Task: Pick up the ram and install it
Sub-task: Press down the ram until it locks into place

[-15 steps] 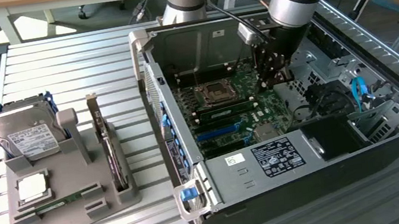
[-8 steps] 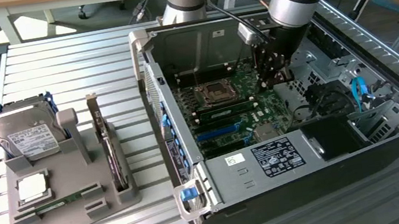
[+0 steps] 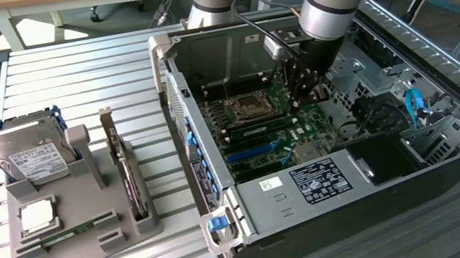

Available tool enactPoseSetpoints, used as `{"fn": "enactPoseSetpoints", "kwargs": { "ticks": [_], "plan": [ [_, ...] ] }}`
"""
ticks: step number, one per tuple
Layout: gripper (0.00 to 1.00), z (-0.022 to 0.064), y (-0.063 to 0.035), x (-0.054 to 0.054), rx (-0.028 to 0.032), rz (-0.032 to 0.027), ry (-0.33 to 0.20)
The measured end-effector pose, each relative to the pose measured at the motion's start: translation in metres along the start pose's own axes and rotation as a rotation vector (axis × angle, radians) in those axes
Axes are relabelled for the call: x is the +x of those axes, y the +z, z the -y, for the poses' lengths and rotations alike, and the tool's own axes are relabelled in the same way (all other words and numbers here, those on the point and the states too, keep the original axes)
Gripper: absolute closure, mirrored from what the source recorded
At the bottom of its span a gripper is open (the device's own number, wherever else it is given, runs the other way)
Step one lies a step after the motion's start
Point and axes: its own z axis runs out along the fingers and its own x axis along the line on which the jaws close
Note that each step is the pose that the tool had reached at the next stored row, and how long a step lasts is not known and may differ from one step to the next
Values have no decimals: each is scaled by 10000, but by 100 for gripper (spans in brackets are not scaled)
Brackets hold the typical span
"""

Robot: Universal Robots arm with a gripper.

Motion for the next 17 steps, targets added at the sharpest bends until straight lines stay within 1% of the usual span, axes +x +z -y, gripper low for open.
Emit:
{"fn": "enactPoseSetpoints", "kwargs": {
  "ticks": [5, 11, 12, 15, 16, 17],
  "plan": [
    [89, 3, 54, 2, 0, -3, 0],
    [89, 5, 94, 3, -1, -6, -1],
    [89, 4, 69, -1, 7, 18, -1],
    [89, -3, -69, 1, -1, -5, 0],
    [89, -5, -103, 1, 0, -2, 0],
    [89, -20, -113, 1, 4, -2, 0]
  ]
}}
